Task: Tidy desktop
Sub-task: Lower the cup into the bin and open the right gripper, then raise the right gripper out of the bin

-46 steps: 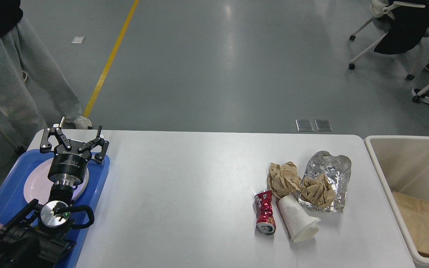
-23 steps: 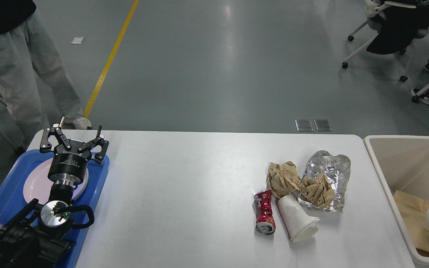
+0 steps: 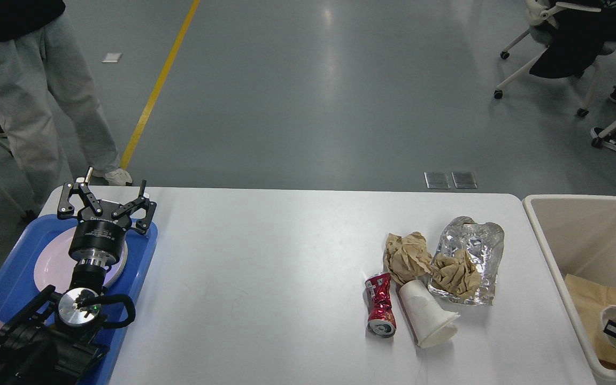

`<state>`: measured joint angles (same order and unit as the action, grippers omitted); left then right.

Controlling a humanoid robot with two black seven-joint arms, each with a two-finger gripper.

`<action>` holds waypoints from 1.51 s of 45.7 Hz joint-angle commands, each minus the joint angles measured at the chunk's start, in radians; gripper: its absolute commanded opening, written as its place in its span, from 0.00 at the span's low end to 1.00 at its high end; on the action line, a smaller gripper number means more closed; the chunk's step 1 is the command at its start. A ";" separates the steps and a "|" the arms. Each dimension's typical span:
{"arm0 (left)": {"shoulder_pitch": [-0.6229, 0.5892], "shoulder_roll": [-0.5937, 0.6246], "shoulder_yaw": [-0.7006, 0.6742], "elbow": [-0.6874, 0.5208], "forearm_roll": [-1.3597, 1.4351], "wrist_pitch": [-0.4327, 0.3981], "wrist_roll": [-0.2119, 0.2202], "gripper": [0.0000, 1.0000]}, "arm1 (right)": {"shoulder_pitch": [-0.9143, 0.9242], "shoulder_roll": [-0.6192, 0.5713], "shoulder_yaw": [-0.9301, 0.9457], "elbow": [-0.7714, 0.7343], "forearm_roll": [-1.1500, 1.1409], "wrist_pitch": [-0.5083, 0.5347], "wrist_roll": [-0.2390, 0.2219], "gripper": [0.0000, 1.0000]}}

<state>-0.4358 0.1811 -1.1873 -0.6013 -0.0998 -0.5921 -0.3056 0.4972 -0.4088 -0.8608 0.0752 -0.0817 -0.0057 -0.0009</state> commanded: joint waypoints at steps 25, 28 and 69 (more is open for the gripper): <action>0.000 0.001 0.000 0.000 0.000 0.000 0.000 0.96 | 0.040 -0.041 0.000 0.017 -0.004 -0.040 -0.001 1.00; 0.000 0.000 0.000 0.000 0.000 0.000 0.000 0.96 | 0.061 -0.051 -0.003 0.034 -0.012 -0.011 -0.002 1.00; 0.000 0.000 0.000 0.000 0.000 0.000 0.000 0.96 | 1.679 -0.047 -0.452 1.459 -0.178 0.527 -0.129 1.00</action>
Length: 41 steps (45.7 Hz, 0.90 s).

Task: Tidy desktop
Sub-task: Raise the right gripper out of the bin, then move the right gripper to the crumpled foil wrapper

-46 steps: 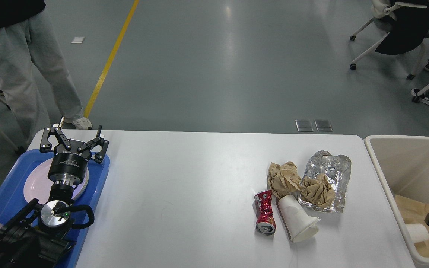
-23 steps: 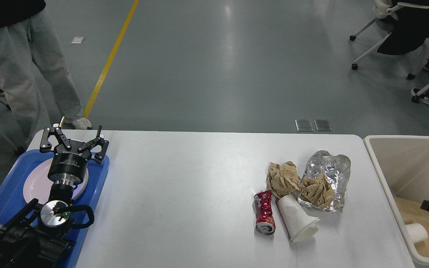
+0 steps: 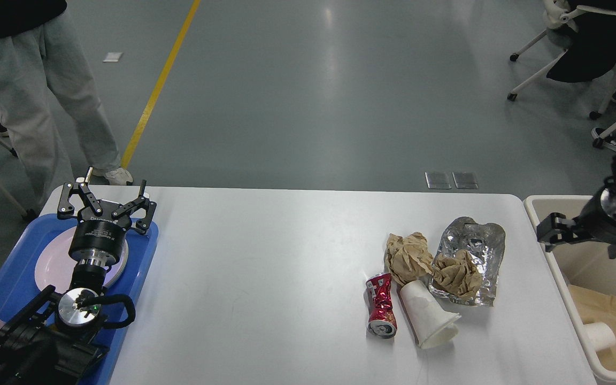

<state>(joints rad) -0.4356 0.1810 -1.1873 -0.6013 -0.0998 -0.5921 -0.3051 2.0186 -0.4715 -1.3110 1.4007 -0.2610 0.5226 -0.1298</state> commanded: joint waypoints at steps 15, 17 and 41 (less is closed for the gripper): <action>0.000 0.000 0.000 0.000 0.000 0.000 -0.002 0.96 | 0.328 0.183 0.012 0.261 0.066 -0.016 0.002 1.00; 0.000 0.000 0.000 0.000 0.000 0.000 -0.002 0.96 | 0.327 0.185 0.015 0.261 0.066 -0.019 0.004 1.00; 0.000 0.000 0.000 0.000 0.000 0.000 0.000 0.96 | 0.118 0.191 0.016 0.124 0.072 -0.079 0.006 1.00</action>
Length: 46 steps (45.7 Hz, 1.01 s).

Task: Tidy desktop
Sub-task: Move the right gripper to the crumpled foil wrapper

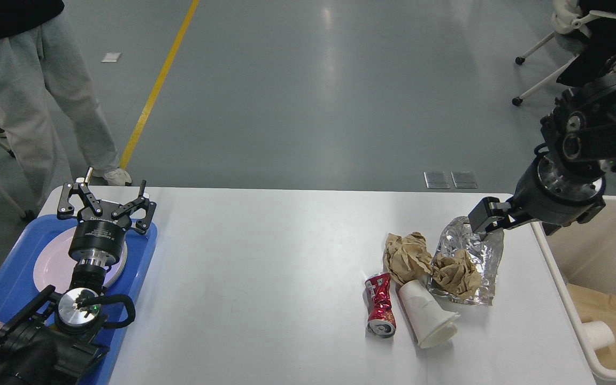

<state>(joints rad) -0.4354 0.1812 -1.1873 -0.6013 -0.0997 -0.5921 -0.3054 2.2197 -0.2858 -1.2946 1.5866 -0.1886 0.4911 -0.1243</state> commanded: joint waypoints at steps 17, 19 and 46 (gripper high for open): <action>0.000 0.000 0.000 0.000 0.000 -0.002 0.000 0.96 | -0.547 0.008 0.075 -0.430 0.000 -0.221 -0.002 1.00; 0.000 0.000 0.000 0.000 0.000 -0.002 0.000 0.96 | -0.663 0.008 0.115 -0.544 0.000 -0.224 -0.003 1.00; 0.000 0.000 0.000 0.000 0.000 -0.002 0.000 0.96 | -1.124 0.033 0.313 -0.999 -0.002 -0.335 -0.006 1.00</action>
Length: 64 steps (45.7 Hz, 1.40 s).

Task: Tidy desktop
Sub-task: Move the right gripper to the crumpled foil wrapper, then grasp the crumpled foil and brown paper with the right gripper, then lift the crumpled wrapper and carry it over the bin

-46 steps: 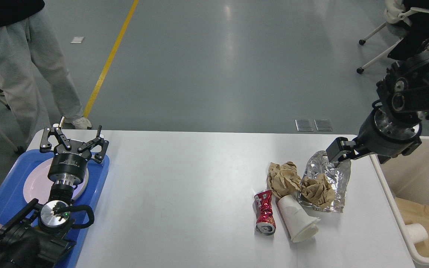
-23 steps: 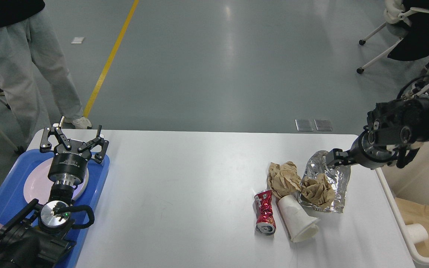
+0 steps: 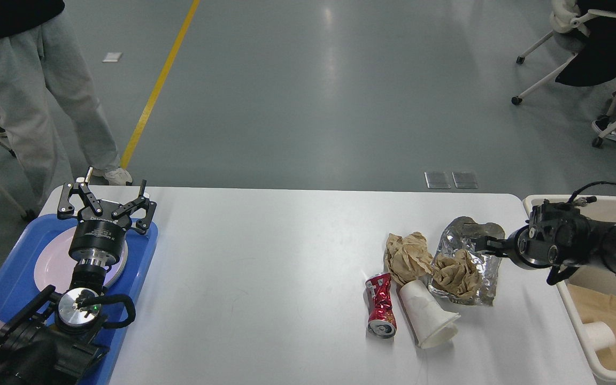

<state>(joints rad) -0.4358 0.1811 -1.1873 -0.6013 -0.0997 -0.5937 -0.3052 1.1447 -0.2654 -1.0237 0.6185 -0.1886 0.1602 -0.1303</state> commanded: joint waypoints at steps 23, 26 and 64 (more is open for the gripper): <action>0.000 0.000 0.000 0.000 0.000 0.000 0.000 0.96 | -0.105 0.043 0.047 -0.056 0.000 -0.034 -0.002 0.27; 0.000 0.000 0.000 0.000 0.000 0.000 0.000 0.96 | -0.108 0.049 0.047 -0.057 0.001 -0.039 -0.005 0.14; 0.000 0.000 0.000 0.000 0.000 0.000 0.000 0.96 | 0.053 -0.093 0.090 0.157 0.058 -0.033 -0.040 0.00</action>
<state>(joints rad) -0.4354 0.1811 -1.1873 -0.6013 -0.0998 -0.5933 -0.3052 1.1313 -0.3094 -0.9303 0.6965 -0.1355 0.1263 -0.1715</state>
